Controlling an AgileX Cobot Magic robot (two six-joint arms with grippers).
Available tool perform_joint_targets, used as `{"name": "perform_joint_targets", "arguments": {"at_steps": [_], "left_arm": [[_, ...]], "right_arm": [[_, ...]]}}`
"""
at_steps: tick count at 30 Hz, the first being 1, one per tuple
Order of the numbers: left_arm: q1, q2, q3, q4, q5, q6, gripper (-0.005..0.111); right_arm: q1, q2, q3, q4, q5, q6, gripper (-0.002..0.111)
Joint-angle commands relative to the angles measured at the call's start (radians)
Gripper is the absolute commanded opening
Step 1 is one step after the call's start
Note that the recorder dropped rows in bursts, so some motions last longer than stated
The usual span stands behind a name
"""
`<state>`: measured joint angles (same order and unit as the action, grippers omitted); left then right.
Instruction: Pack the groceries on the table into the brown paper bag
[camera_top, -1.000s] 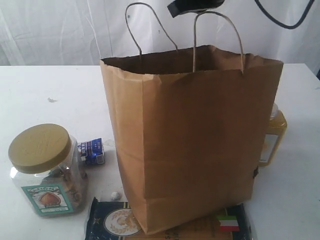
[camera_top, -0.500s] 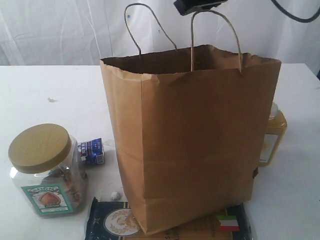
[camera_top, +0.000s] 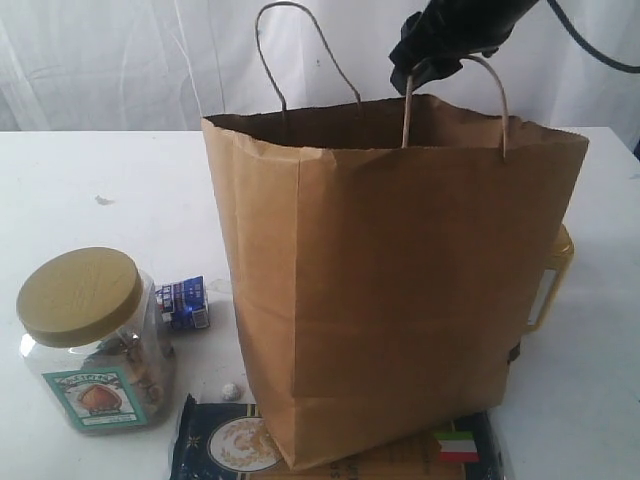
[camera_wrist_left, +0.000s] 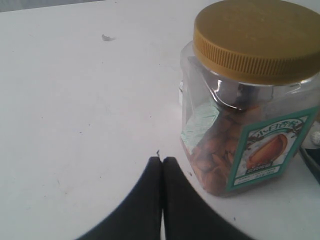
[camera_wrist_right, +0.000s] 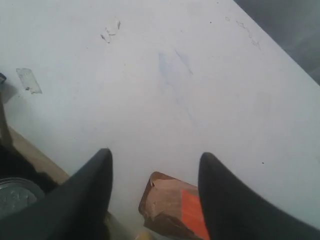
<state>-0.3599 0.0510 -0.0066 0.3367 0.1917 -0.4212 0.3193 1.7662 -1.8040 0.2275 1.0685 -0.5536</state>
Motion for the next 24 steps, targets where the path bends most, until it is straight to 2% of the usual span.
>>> {"name": "perform_joint_targets", "arguments": {"at_steps": [1,4,16,24], "left_arm": [[0.002,-0.004,0.007,-0.001,0.002,0.003,0.0],[0.002,-0.004,0.007,-0.001,0.002,0.003,0.0],[0.002,-0.004,0.007,-0.001,0.002,0.003,0.0],[0.002,-0.004,0.007,-0.001,0.002,0.003,0.0]], "right_arm": [[-0.012,-0.008,0.004,-0.03,0.015,0.016,0.062],[-0.012,-0.008,0.004,-0.034,0.035,0.016,0.066],[-0.055,-0.092,0.004,-0.038,0.051,0.016,0.066],[-0.06,-0.156,0.004,-0.025,0.147,0.016,0.066]]}}
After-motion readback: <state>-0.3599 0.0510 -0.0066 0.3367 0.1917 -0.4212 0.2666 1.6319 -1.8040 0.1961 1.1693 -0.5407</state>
